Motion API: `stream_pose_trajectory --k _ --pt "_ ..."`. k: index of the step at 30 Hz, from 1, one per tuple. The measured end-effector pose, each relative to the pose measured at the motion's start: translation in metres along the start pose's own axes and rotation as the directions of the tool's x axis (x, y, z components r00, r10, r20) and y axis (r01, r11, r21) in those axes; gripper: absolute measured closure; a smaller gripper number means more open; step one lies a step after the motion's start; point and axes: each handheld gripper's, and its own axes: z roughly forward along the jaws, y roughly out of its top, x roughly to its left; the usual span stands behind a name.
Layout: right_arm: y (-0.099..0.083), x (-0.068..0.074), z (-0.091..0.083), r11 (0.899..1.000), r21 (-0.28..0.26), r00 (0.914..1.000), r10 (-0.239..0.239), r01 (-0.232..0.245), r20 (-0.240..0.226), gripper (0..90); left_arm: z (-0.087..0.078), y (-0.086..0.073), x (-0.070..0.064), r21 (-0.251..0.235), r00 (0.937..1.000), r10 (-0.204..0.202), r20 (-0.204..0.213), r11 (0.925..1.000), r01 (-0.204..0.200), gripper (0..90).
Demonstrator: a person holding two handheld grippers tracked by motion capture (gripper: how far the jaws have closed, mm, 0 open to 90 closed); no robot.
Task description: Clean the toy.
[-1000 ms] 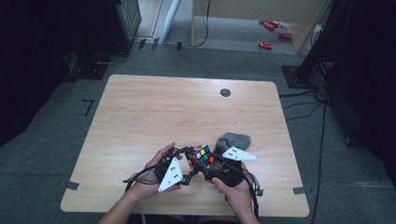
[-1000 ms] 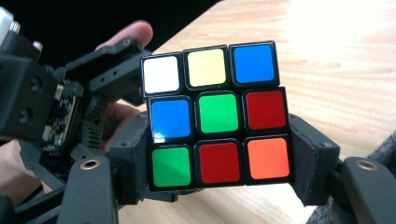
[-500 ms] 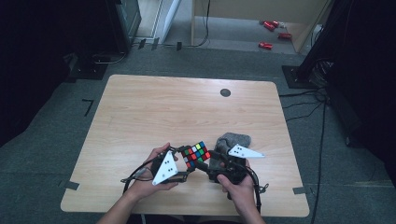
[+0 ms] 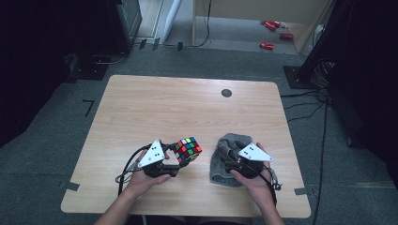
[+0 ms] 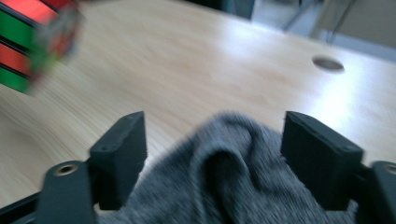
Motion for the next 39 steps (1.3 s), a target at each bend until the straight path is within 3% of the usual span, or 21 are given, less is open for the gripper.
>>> stream_pose_trajectory --k 5,9,12,16,19,21,25,30,35,39 --pt "-0.011 -0.003 0.013 0.995 0.100 1.0000 -0.006 0.007 -0.002 20.6 0.000 0.000 0.000 0.007 0.9997 -0.013 0.023 0.9999 0.013 34.6" --pt "-0.018 -0.002 0.023 0.986 0.166 0.9992 -0.019 0.013 0.034 33.7 0.000 0.000 0.001 0.011 0.9996 -0.023 0.017 0.9997 0.023 34.6" --pt "-0.021 -0.001 0.027 0.979 0.204 0.9998 -0.017 0.016 0.005 37.1 0.000 0.000 0.001 0.006 0.9996 -0.021 0.020 0.9998 0.021 34.6" --pt "-0.027 -0.001 0.032 0.965 0.262 0.9996 -0.020 0.015 0.018 41.2 0.000 0.001 0.000 0.005 0.9996 -0.019 0.020 0.9998 0.019 34.5" --pt "-0.031 -0.004 0.031 0.969 0.248 0.9999 -0.002 -0.001 0.010 51.2 0.000 0.001 -0.001 0.012 0.9998 -0.011 0.014 0.9999 0.011 34.5" --pt "-0.032 -0.004 0.029 0.972 0.234 0.9999 -0.009 0.006 0.012 64.6 0.001 0.001 -0.001 0.017 0.9999 -0.011 0.010 0.9998 0.011 34.5" --pt "-0.032 -0.006 0.027 0.974 0.225 0.9998 0.017 -0.016 -0.004 77.0 0.000 0.000 0.001 0.018 0.9994 -0.030 0.019 0.9994 0.030 34.5" --pt "-0.026 -0.008 0.019 0.981 0.179 0.9948 0.084 -0.072 -0.058 79.5 0.002 -0.001 0.001 0.029 0.9995 -0.022 0.024 0.9994 0.021 34.6" --pt "-0.013 -0.003 0.006 0.991 0.076 0.9884 0.115 -0.108 -0.098 79.5 0.003 -0.001 -0.001 0.036 0.9997 -0.012 0.021 0.9993 0.011 34.6" --pt "0.002 0.007 -0.007 0.994 -0.023 0.9842 0.103 -0.108 -0.144 79.4 0.004 -0.001 -0.002 0.039 0.9997 -0.008 0.025 0.9992 0.007 34.7"
